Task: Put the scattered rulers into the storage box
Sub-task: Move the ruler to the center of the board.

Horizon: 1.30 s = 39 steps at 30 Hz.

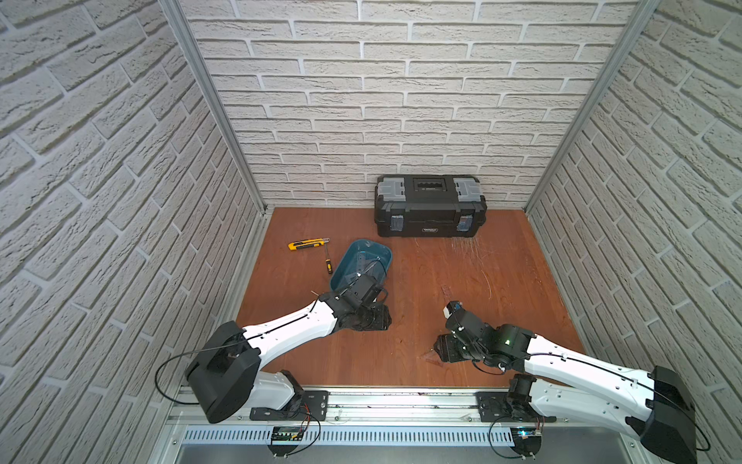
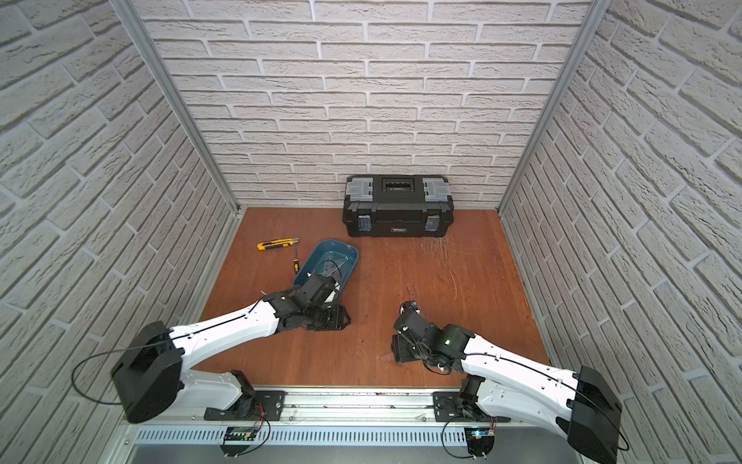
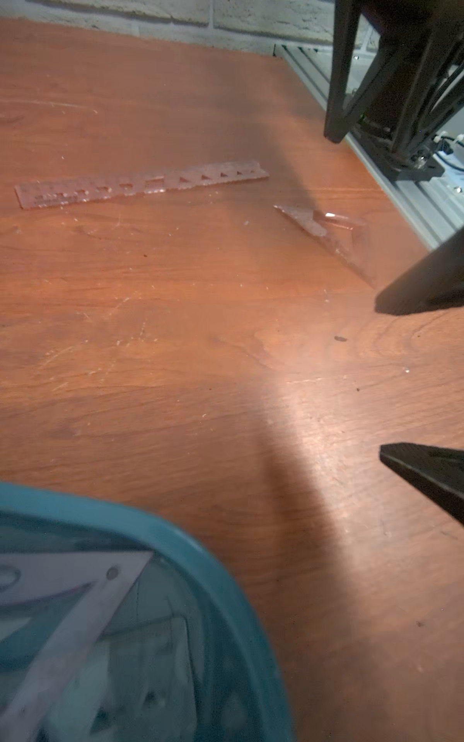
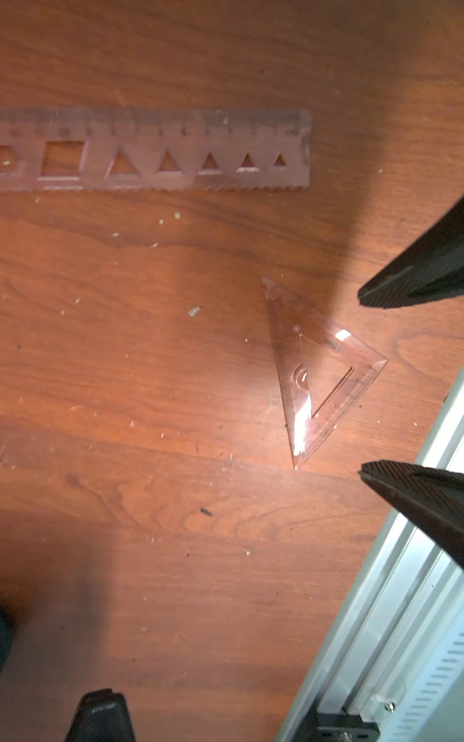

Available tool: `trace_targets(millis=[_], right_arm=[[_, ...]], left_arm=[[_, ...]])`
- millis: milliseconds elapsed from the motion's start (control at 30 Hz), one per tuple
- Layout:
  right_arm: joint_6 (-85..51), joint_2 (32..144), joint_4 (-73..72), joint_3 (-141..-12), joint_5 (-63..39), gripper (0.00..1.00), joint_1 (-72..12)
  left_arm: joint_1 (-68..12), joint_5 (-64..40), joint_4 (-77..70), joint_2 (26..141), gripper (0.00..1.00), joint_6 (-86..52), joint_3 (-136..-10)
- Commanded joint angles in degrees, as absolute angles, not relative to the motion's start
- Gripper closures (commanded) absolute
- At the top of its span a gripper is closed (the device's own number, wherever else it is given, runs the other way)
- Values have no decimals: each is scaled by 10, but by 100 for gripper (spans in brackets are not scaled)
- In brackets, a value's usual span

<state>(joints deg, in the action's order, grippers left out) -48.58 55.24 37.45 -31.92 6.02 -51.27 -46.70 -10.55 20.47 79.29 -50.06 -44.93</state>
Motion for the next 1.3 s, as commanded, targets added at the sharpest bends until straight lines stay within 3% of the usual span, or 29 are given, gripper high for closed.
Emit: trace_targets(millis=[0,633,1267], right_arm=[[-523,559,384,-296,75,34,-504],[-528,716,243,-293,-5,33,-488],[-444,985,168,-480,-79,34,-476]], left_arm=[[-472,-114,139,804,43,-511,-456],[-468,-82,195,708,42,-508,-439],[-436,-64,261,643,43,-505,-405]])
